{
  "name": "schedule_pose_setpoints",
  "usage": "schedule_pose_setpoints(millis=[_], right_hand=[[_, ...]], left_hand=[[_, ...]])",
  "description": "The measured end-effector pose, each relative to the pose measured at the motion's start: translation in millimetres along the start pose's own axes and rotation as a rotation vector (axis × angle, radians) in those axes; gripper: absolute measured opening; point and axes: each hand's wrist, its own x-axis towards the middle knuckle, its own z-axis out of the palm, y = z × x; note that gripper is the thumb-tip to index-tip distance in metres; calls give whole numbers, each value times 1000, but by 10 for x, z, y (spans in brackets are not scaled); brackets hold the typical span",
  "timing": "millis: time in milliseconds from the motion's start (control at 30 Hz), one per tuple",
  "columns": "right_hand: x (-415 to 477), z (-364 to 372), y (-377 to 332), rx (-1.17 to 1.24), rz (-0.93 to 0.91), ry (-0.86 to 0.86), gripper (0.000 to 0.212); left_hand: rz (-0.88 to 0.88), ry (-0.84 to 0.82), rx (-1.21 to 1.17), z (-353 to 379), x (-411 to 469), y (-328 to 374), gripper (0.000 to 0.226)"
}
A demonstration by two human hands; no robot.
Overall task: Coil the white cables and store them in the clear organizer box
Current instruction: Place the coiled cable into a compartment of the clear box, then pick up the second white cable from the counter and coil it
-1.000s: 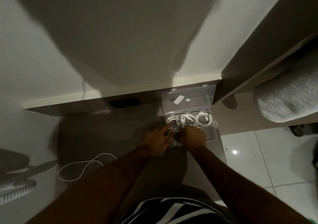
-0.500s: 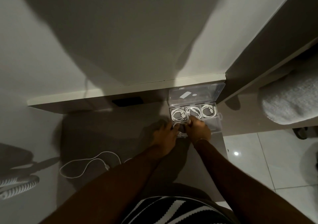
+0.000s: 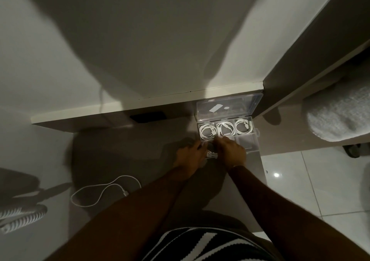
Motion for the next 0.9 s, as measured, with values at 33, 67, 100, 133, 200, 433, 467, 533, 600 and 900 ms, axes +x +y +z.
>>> schedule_pose_setpoints(millis=[33, 67, 100, 133, 200, 433, 467, 533, 600, 900], right_hand=[[-11, 1, 22, -25, -22, -19, 28], [-24, -5, 37, -43, -38, -34, 32], [-37, -13, 39, -52, -44, -44, 35], [-45, -20, 32, -56, -44, -49, 38], [-51, -31, 7, -62, -34, -51, 40], [-45, -48, -61, -174, -40, -59, 42], [-53, -47, -65, -189, -44, -41, 42], [-85, -52, -78, -199, -60, 8, 42], [-129, -48, -106, -148, -91, 66, 36], [-272, -40, -446, -50, -157, 121, 36]], left_hand=[[-10, -13, -25, 2, -12, -5, 58], [-23, -25, -55, 11, -28, 3, 60], [-40, -30, -84, 17, -50, 21, 60], [-63, -25, -111, 12, -70, 55, 59], [-134, 26, -194, -20, -80, 166, 50], [-272, 21, -315, -167, 15, 278, 39], [-249, -14, -323, -181, 18, 239, 42], [-173, -35, -355, -153, 8, 158, 50], [-72, 4, -344, -83, -73, 63, 52], [-494, 349, -560, 338, -1334, -747, 24]])
